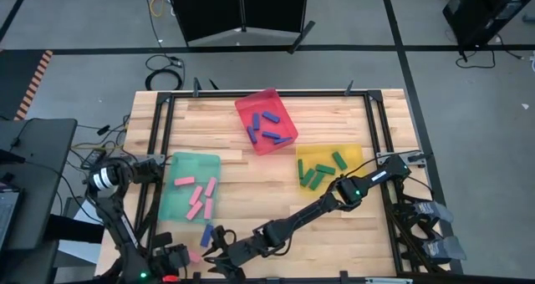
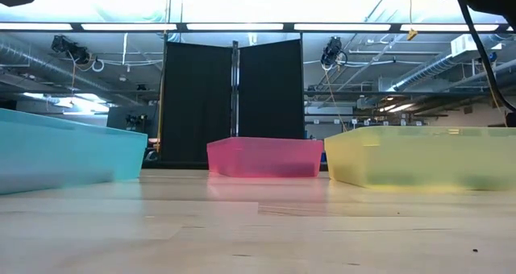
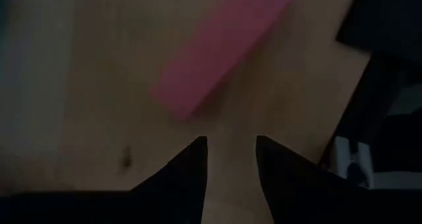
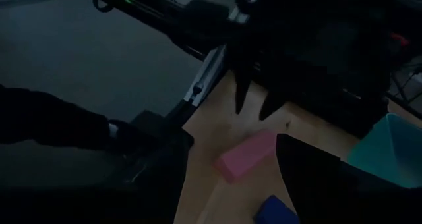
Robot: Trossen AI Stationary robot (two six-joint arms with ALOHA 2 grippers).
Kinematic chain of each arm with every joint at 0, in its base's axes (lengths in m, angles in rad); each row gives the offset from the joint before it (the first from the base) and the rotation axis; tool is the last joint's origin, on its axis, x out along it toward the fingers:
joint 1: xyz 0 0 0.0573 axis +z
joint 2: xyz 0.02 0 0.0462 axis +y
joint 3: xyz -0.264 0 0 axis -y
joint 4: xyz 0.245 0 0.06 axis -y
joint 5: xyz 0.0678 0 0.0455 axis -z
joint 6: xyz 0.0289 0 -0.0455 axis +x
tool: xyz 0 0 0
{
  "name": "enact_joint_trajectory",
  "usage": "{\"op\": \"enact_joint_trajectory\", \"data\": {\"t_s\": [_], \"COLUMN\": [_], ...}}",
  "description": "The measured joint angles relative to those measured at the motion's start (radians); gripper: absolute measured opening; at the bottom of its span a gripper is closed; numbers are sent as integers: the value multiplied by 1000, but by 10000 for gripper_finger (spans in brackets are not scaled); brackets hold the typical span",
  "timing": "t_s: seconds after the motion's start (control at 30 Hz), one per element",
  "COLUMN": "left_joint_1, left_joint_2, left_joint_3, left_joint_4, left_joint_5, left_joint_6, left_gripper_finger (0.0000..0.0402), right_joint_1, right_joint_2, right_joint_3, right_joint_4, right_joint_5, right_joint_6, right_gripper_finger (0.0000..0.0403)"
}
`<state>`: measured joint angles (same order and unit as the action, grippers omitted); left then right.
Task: Sort blocks
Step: Adjust the pink block
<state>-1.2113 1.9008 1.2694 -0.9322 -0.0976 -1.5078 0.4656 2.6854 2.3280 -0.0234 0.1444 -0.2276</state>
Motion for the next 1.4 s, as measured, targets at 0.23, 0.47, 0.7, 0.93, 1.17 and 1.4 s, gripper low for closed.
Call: {"op": "enact_joint_trajectory", "data": {"t_s": [0.23,0.47,0.7,0.93,1.17,1.4], "left_joint_1": [0,20,74,117,164,222], "left_joint_2": [46,69,71,73,78,82], "left_joint_3": [2,4,-5,-17,-19,-26], "left_joint_4": [24,21,7,-5,-14,-25], "left_joint_5": [-11,-61,-149,-263,-359,-496], "left_joint_6": [-93,-119,-93,-94,-101,-101], "left_gripper_finger": [137,132,127,126,126,126], "right_joint_1": [0,0,3,13,28,53], "right_joint_2": [0,0,0,0,-4,-21], "right_joint_3": [0,0,0,0,0,0], "right_joint_4": [14,26,57,75,69,56], "right_joint_5": [3,4,4,31,107,222], "right_joint_6": [0,0,1,0,-8,-9], "right_gripper_finger": [241,240,238,236,237,234]}}
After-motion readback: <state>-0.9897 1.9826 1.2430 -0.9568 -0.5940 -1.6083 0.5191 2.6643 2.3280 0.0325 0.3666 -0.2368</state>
